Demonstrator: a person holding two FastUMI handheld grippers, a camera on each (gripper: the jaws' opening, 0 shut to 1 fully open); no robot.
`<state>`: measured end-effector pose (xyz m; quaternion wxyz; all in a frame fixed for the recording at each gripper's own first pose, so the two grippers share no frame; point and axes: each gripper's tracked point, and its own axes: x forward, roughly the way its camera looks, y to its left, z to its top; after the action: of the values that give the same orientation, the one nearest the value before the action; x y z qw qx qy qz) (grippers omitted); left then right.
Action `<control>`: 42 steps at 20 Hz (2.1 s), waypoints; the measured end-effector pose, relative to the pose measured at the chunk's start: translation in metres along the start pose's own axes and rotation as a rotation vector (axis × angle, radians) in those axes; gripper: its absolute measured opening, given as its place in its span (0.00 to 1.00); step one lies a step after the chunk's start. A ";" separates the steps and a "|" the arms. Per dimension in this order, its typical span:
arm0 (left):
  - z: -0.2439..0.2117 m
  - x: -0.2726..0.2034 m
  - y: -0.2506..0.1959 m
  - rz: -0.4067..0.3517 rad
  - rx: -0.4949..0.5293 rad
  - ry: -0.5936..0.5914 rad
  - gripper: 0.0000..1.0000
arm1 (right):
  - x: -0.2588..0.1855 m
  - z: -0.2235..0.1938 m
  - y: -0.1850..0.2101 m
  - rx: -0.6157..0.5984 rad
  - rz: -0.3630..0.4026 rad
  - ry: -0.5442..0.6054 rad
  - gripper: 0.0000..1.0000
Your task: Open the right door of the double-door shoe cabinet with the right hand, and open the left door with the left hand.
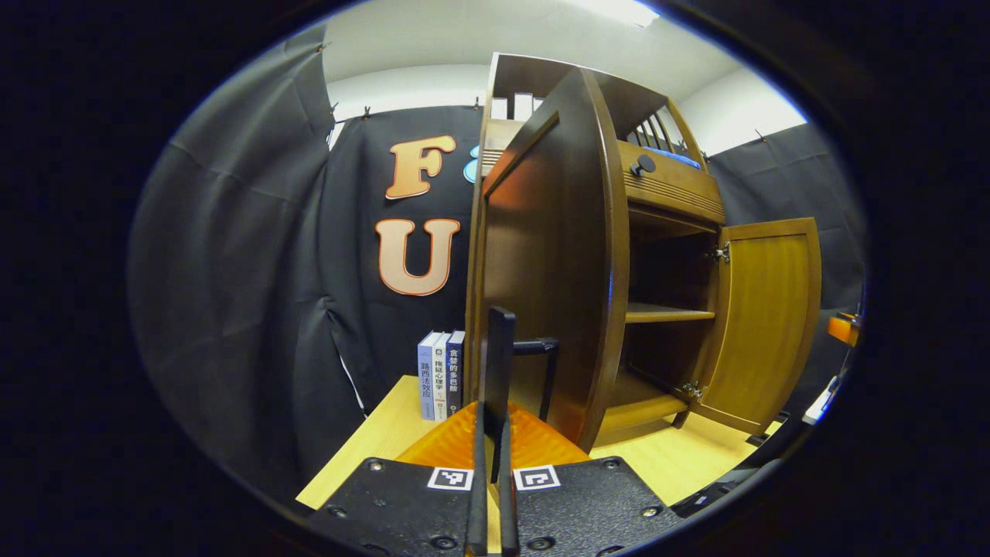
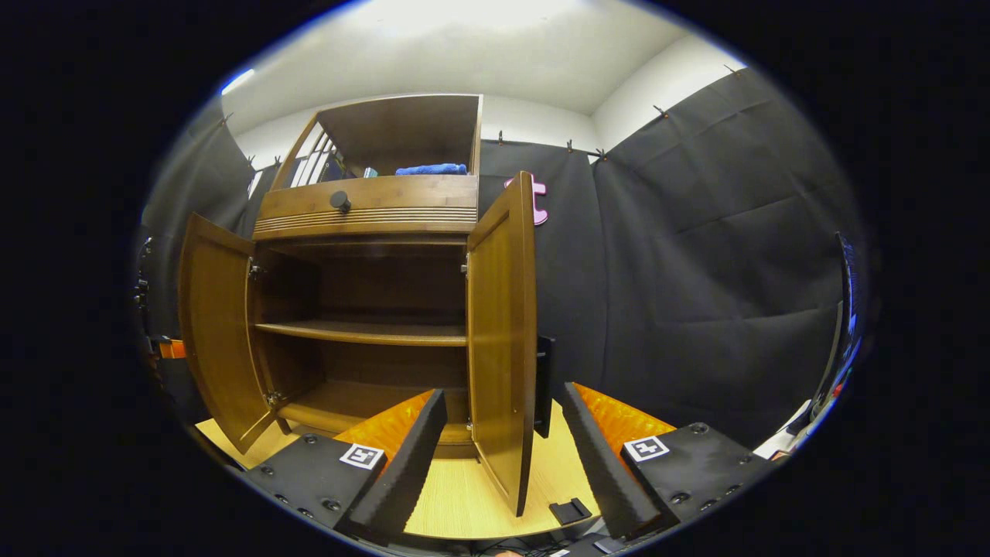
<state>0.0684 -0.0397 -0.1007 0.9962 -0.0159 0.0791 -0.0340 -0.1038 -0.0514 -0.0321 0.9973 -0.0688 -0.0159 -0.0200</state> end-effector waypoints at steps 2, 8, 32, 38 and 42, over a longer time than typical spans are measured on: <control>0.002 -0.002 0.013 0.009 -0.011 -0.003 0.06 | 0.000 -0.002 0.002 0.007 0.005 0.005 0.97; 0.000 -0.004 0.022 -0.011 0.016 0.000 0.04 | 0.003 -0.005 0.014 0.005 0.020 0.016 0.97; 0.009 -0.058 0.072 0.114 0.034 -0.010 0.01 | 0.022 -0.016 0.026 0.020 0.043 0.042 0.97; 0.028 -0.074 0.026 0.012 -0.004 -0.062 0.01 | 0.022 -0.020 0.018 0.028 0.030 0.055 0.97; 0.039 -0.076 -0.006 -0.066 -0.100 -0.079 0.03 | 0.021 -0.020 0.011 0.035 0.028 0.053 0.97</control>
<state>-0.0006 -0.0393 -0.0505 0.9948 -0.0699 0.0406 -0.0621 -0.0821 -0.0440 -0.0528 0.9986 -0.0509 0.0111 -0.0074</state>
